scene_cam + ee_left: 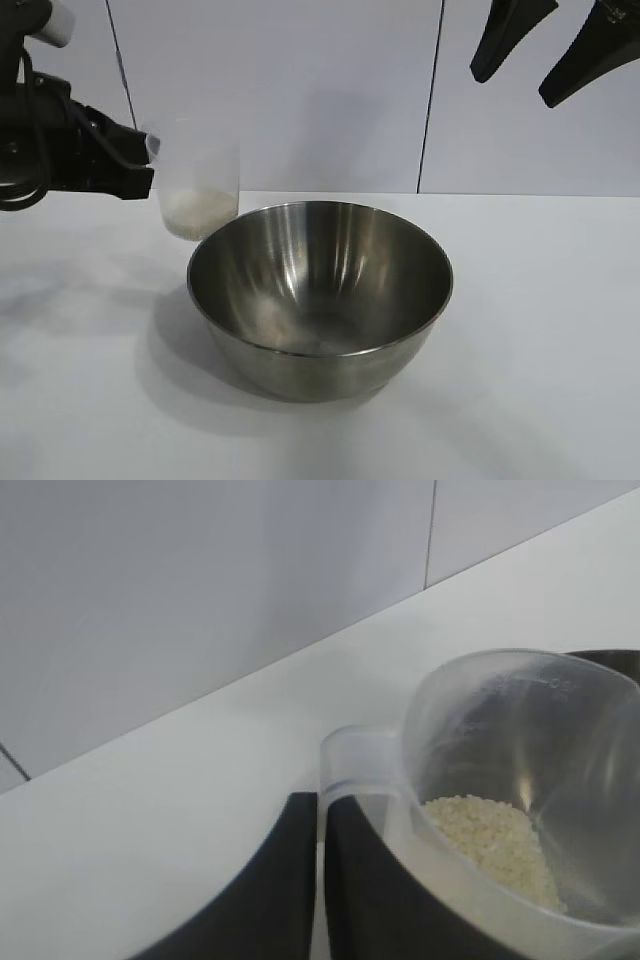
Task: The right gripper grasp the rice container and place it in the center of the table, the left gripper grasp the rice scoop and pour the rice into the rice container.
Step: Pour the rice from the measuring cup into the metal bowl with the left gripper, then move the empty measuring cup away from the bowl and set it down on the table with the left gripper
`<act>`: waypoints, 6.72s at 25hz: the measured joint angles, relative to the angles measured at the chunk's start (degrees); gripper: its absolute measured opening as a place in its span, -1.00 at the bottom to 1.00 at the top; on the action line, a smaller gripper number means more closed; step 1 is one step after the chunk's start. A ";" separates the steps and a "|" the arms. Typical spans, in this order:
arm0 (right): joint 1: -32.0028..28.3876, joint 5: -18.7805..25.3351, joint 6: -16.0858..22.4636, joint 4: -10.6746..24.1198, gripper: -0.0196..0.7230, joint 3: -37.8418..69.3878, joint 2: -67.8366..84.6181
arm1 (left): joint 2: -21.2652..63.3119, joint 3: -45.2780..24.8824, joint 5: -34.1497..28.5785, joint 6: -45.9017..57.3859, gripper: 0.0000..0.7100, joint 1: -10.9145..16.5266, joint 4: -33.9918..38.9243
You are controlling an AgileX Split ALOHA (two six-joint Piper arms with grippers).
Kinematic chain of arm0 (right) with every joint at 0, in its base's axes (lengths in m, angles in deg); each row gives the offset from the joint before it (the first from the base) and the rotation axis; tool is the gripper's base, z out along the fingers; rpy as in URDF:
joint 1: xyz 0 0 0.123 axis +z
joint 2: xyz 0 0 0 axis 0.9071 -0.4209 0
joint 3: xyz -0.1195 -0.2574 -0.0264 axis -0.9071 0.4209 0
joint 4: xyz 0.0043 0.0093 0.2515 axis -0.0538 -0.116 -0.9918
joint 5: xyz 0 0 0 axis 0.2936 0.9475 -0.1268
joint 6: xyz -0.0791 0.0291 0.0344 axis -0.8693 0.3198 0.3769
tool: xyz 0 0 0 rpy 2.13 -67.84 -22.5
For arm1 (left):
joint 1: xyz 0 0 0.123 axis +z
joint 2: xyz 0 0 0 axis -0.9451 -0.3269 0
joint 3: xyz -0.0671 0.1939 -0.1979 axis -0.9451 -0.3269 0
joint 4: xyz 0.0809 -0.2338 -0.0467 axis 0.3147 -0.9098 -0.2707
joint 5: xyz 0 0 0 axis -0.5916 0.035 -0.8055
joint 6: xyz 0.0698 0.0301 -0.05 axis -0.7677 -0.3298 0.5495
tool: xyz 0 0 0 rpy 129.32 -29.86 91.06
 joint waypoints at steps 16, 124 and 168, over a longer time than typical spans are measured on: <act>0.00 0.00 -0.16 -0.31 0.24 0.00 0.00 | 0.00 1.16 1.11 -12.94 -0.97 -1.16 4.45; 0.00 -1.68 -0.16 -0.73 0.24 0.00 0.00 | 0.00 4.16 20.25 -128.80 -0.98 -22.13 -30.88; 0.00 -1.58 -0.16 -0.73 0.24 0.00 0.00 | 7.16 5.79 -5.22 -55.91 -0.98 -16.05 -43.10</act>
